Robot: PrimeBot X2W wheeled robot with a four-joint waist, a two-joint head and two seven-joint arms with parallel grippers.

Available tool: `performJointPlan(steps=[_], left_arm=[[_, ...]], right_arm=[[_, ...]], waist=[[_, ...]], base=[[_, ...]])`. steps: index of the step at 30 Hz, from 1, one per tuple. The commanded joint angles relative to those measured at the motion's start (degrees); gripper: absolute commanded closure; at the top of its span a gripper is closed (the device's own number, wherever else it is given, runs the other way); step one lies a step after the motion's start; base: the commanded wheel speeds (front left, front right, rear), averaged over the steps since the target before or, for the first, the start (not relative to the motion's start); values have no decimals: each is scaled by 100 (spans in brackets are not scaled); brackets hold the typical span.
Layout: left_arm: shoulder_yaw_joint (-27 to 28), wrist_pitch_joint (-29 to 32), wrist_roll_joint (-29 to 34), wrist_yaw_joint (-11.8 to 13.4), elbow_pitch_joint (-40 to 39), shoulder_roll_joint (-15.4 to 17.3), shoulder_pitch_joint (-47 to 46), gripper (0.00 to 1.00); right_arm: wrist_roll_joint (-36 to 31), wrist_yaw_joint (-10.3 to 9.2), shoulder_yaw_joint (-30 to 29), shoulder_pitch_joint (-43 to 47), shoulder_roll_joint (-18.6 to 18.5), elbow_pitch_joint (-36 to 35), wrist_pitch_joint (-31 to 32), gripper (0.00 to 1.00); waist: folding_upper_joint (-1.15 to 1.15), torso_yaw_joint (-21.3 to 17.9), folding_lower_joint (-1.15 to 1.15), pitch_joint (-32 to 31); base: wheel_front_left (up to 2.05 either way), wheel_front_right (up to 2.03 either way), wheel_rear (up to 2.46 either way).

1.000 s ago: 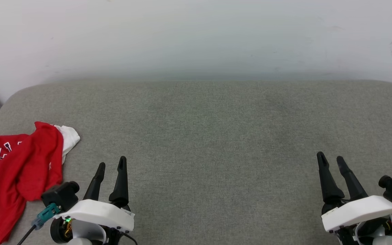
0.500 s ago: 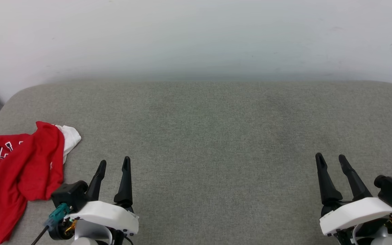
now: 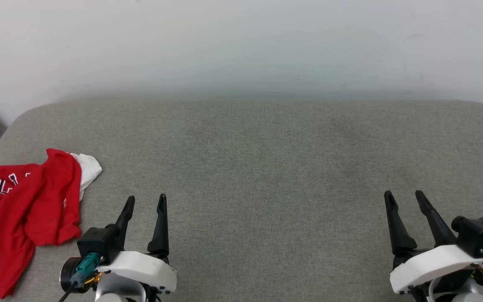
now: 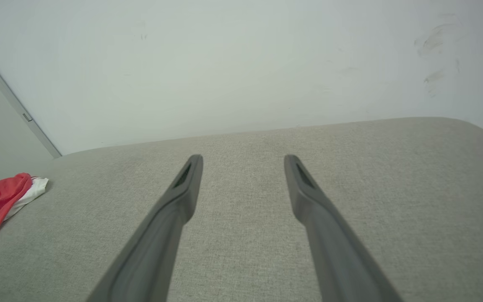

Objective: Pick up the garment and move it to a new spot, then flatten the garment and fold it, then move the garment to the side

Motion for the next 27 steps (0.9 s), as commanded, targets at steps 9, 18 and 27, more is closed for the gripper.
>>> performJointPlan(steps=[9,18,27], left_arm=[[-11,-151,380,30,108,-37,-36,0],[-24,-238,678,46,177,-61,-61,0],[-55,-330,985,29,255,-83,-71,0]], right_arm=[[-469,0,-43,66,12,-29,-63,0],[-764,0,-82,78,13,-2,-117,0],[-1018,0,-111,104,14,46,-205,0]], waist=[[0,7,0,-2],[0,-4,0,5],[0,-6,0,-2]], base=[[0,0,0],[0,0,0],[0,0,0]])
